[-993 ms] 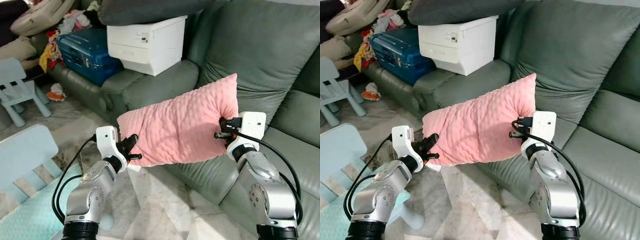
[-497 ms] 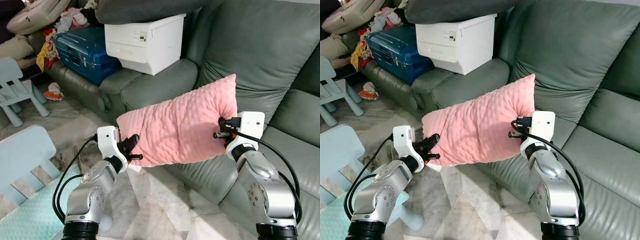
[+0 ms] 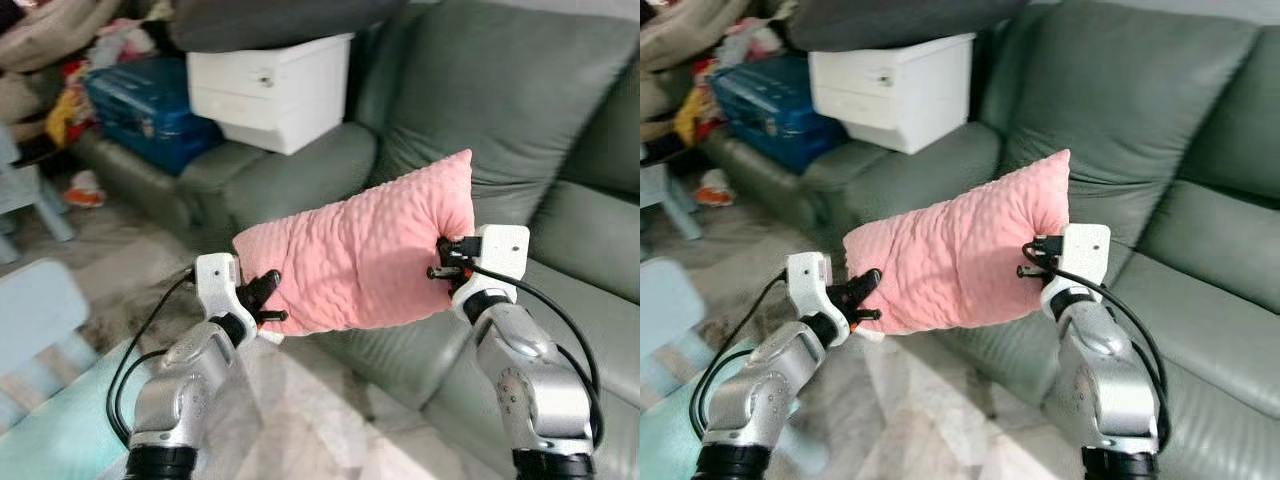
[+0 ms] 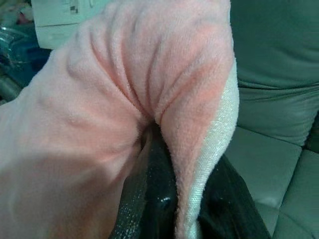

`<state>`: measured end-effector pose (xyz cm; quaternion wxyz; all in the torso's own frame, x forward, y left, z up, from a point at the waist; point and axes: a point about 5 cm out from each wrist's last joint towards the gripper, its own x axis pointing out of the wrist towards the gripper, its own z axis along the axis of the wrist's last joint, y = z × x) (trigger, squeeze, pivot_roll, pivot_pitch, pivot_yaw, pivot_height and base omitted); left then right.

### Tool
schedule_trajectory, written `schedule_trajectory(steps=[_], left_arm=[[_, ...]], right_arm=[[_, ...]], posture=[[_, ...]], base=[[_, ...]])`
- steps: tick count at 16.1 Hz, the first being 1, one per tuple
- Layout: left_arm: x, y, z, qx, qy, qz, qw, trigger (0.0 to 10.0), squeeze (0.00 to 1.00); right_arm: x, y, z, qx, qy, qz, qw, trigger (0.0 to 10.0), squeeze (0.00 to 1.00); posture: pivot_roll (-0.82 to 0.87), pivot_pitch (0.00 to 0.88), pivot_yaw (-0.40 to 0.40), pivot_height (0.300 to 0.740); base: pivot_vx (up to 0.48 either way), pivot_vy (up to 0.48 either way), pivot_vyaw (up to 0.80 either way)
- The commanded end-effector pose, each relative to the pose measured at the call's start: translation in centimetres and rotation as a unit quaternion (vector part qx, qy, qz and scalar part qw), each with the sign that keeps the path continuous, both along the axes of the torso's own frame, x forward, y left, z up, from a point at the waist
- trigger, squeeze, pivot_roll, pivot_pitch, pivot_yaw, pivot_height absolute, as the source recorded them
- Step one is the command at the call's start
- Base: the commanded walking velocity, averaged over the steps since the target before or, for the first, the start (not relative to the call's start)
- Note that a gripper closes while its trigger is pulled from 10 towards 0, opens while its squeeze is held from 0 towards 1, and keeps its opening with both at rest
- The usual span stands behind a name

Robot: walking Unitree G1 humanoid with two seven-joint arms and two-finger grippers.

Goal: Move the pillow to the sofa

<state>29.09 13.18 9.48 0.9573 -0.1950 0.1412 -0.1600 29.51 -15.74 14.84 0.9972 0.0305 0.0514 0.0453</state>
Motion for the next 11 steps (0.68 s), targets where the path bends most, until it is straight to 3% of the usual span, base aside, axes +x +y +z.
schedule_trajectory(steps=[1,5,11], left_arm=[[0.26,-0.77,1.04,-0.007,-0.021,-0.012,1.0,10.0,0.0],[0.25,-0.83,0.99,-0.007,-0.021,-0.014,1.0,10.0,0.0],[0.28,-0.63,0.88,-0.021,-0.016,-0.001,1.0,10.0,0.0]], right_arm=[[-0.04,-0.31,0.36,-0.002,-0.005,-0.004,1.0,10.0,0.0],[-0.08,-0.36,0.36,-0.004,-0.004,-0.005,1.0,10.0,0.0],[-0.12,-0.37,0.37,-0.006,-0.002,-0.004,1.0,10.0,0.0]], posture=[[-0.2,0.0,0.074,0.74],[-0.2,0.0,0.074,0.74],[-0.21,0.0,0.072,0.74]], base=[[0.0,-0.251,-0.74],[0.0,-0.266,-0.74],[0.0,0.0,-0.74]])
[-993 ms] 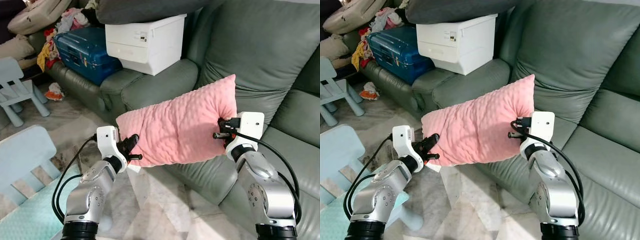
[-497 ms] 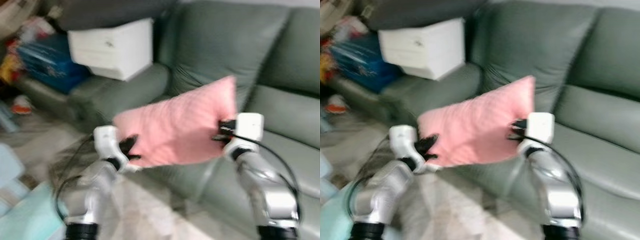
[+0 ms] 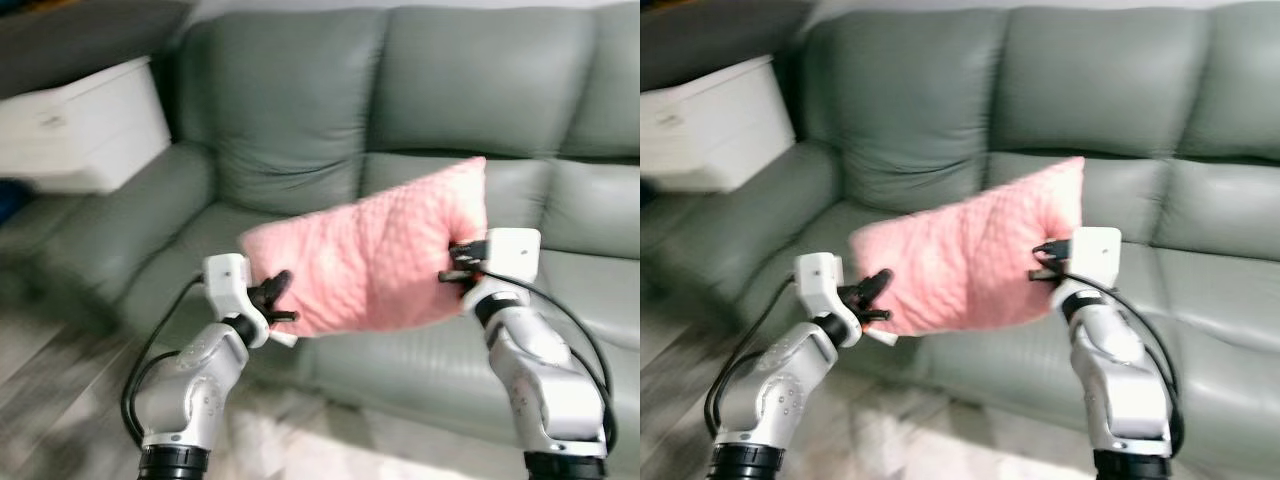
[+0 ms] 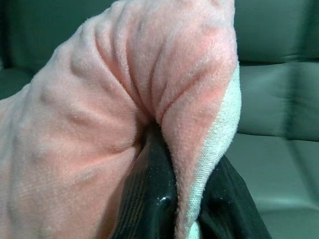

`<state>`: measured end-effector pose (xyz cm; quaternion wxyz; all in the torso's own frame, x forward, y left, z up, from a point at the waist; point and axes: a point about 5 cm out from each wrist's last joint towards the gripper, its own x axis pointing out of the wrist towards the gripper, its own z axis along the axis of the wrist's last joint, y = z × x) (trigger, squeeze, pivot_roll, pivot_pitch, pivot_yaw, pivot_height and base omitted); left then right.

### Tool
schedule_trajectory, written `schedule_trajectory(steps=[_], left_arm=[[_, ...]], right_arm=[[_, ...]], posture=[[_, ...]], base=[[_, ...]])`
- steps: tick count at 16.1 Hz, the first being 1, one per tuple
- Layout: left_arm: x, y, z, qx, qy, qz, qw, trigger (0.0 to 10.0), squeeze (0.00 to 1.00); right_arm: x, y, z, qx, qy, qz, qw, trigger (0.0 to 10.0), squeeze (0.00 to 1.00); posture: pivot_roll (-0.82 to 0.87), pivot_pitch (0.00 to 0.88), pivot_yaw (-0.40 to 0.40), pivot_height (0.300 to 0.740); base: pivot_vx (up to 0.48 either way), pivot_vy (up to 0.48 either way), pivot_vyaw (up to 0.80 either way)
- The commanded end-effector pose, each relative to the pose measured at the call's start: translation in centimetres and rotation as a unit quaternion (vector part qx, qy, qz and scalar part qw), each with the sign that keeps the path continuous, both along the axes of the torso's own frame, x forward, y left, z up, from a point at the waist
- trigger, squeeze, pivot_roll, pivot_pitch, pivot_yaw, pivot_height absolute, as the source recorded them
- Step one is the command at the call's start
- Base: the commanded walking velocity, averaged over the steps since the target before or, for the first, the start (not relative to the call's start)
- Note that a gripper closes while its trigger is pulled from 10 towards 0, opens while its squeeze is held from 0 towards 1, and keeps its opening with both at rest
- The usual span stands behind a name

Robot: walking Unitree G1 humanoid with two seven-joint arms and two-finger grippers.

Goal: Move the pillow to the sofa

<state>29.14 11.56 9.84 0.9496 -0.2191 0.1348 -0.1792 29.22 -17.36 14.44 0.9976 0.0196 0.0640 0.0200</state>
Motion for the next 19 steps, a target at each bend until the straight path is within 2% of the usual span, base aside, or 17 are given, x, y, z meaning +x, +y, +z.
schedule_trajectory(steps=[1,4,6,10,13,19], left_arm=[[0.27,1.13,0.68,0.002,-0.016,0.017,1.0,10.0,0.0],[0.33,1.11,0.91,-0.003,-0.024,0.017,1.0,10.0,0.0],[0.36,1.19,1.27,-0.023,-0.035,0.02,0.999,10.0,0.0],[0.34,1.36,1.34,-0.034,-0.036,0.023,0.999,10.0,0.0],[0.31,1.2,1.21,-0.023,-0.033,0.016,0.999,10.0,0.0],[0.32,0.8,0.98,-0.019,-0.025,0.004,0.999,10.0,0.0]], right_arm=[[0.17,1.29,0.78,0.007,-0.015,0.021,1.0,10.0,0.0],[0.2,1.28,0.8,0.007,-0.015,0.021,1.0,10.0,0.0],[0.21,1.25,0.88,0.007,-0.017,0.02,1.0,10.0,0.0],[0.17,1.32,1.14,0.011,-0.027,0.021,0.999,10.0,0.0],[0.2,1.34,1.18,0.012,-0.029,0.021,0.999,10.0,0.0],[0.26,1.41,1.15,0.01,-0.03,0.022,0.999,10.0,0.0]], posture=[[-0.21,0.0,0.073,0.74],[-0.21,0.0,0.074,0.74],[-0.21,0.0,0.075,0.74],[-0.21,0.0,0.076,0.74],[-0.21,0.0,0.076,0.74],[-0.21,0.0,0.077,0.74]], base=[[0.0,0.0,-0.74],[0.0,0.0,-0.74],[0.182,0.0,-0.74],[0.441,0.0,0.0],[0.415,0.175,0.0],[0.0,0.0,0.0]])
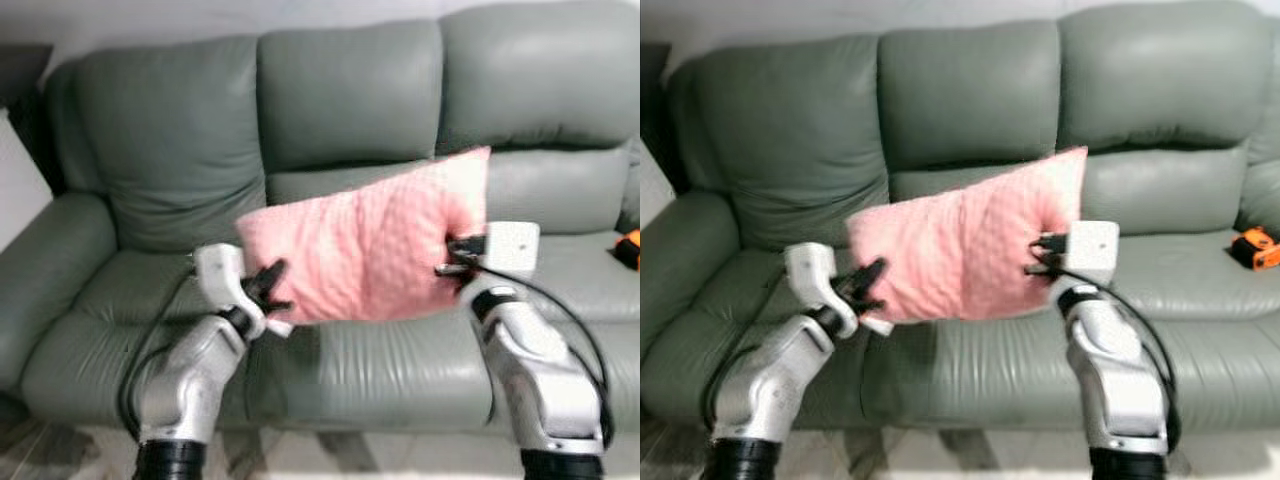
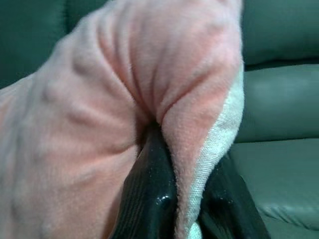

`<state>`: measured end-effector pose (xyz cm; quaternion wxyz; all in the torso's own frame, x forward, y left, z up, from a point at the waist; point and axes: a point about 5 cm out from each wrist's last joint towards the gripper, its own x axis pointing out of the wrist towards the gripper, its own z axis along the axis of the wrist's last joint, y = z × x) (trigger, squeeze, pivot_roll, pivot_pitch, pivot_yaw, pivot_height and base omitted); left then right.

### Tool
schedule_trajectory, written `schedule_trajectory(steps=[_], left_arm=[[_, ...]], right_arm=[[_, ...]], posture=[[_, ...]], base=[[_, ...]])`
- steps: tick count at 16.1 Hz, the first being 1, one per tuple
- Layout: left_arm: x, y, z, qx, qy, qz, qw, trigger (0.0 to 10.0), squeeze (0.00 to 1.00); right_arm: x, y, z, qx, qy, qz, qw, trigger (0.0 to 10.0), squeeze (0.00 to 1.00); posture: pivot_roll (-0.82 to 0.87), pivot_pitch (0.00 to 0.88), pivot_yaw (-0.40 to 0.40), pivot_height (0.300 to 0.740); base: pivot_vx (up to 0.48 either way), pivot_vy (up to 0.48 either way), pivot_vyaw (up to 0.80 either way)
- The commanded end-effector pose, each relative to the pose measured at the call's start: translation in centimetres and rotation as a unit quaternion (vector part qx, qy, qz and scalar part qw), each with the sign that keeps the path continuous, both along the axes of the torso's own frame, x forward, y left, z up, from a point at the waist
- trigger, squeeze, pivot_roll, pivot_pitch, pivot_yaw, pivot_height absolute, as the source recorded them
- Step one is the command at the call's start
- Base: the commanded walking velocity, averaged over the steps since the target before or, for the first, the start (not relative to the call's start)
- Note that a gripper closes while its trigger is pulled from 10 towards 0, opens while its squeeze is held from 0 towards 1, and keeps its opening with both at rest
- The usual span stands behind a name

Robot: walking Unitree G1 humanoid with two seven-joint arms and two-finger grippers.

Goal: Move the pillow to the sofa

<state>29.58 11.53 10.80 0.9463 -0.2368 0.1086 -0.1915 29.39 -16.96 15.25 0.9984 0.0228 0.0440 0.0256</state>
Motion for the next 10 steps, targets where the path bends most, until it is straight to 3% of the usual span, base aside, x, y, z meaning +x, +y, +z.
schedule_trajectory(steps=[1,6,10], left_arm=[[-0.12,0.7,0.04,0.006,-0.002,0.005,1.0,10.0,0.0],[-0.09,0.51,-0.02,0.011,-0.002,-0.004,1.0,10.0,0.0],[-0.14,0.55,0.03,0.012,-0.007,-0.007,1.0,10.0,0.0]], right_arm=[[0.11,0.99,0.35,0.005,-0.01,0.017,1.0,10.0,0.0],[0.12,0.97,0.27,0.003,-0.008,0.016,1.0,10.0,0.0],[0.14,1.06,0.04,0.005,-0.001,0.015,1.0,10.0,0.0]], posture=[[-0.21,0.0,0.078,0.74],[-0.21,0.0,0.078,0.74],[-0.21,0.0,0.08,0.74]], base=[[0.0,0.0,0.0],[0.0,0.0,0.0],[0.0,0.0,-0.76]])
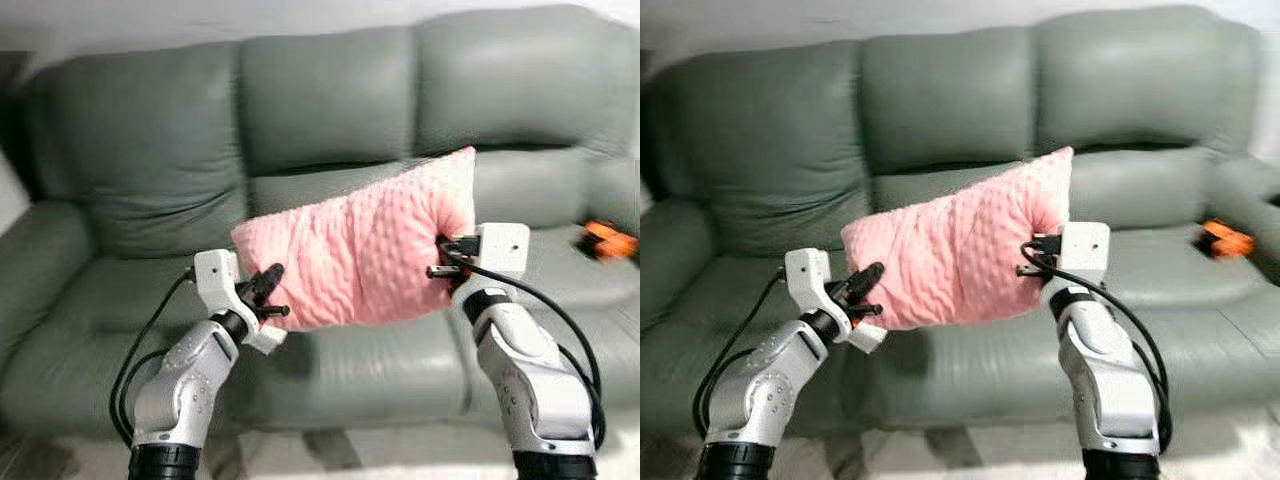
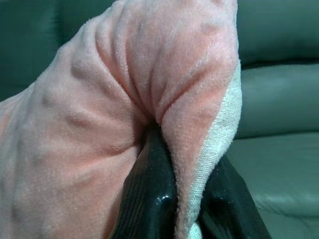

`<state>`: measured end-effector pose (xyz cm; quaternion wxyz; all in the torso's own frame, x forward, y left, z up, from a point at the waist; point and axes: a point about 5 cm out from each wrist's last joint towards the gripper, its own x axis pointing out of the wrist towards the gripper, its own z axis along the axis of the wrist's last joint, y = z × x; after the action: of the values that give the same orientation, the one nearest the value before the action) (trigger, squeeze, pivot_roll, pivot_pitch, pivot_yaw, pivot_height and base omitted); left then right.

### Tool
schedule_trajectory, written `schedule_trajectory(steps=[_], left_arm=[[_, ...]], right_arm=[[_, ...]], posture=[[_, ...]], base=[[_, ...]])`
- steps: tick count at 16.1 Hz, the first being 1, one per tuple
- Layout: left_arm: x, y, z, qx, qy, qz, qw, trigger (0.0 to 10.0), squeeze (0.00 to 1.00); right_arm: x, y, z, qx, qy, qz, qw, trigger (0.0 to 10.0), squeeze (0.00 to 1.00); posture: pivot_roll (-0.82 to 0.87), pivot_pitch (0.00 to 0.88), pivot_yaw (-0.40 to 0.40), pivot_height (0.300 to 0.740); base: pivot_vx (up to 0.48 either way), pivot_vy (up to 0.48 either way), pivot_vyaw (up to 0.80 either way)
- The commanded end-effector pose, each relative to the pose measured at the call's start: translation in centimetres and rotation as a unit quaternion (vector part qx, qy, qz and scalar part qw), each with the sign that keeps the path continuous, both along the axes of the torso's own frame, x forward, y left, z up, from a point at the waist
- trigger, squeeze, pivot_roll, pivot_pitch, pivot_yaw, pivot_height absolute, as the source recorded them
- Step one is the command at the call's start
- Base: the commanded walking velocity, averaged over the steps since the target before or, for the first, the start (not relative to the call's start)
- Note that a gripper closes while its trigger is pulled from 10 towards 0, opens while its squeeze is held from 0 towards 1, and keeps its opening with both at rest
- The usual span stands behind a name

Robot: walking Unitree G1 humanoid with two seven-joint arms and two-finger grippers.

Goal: Move the pillow to the sofa

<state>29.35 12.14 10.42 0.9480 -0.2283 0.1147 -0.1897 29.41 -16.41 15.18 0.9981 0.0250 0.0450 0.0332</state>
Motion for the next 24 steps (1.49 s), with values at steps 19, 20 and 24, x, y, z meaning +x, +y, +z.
schedule_trajectory(steps=[19,20,24], left_arm=[[-0.23,-0.25,0.53,-0.002,-0.017,-0.022,1.0,10.0,0.0],[-0.24,-0.27,0.5,-0.003,-0.017,-0.023,1.0,10.0,0.0],[-0.34,-0.4,0.66,-0.009,-0.026,-0.032,0.999,10.0,0.0]], right_arm=[[-0.03,0.67,-0.06,-0.001,0.001,0.01,1.0,10.0,0.0],[-0.03,0.69,-0.1,-0.002,0.002,0.009,1.0,10.0,0.0],[-0.09,0.68,-0.15,-0.002,0.003,0.008,1.0,10.0,0.0]], posture=[[-0.21,0.0,0.081,0.74],[-0.21,0.0,0.081,0.74],[-0.21,0.0,0.082,0.74]], base=[[0.177,0.0,-0.28],[0.0,0.0,0.0],[0.142,0.0,0.0]])
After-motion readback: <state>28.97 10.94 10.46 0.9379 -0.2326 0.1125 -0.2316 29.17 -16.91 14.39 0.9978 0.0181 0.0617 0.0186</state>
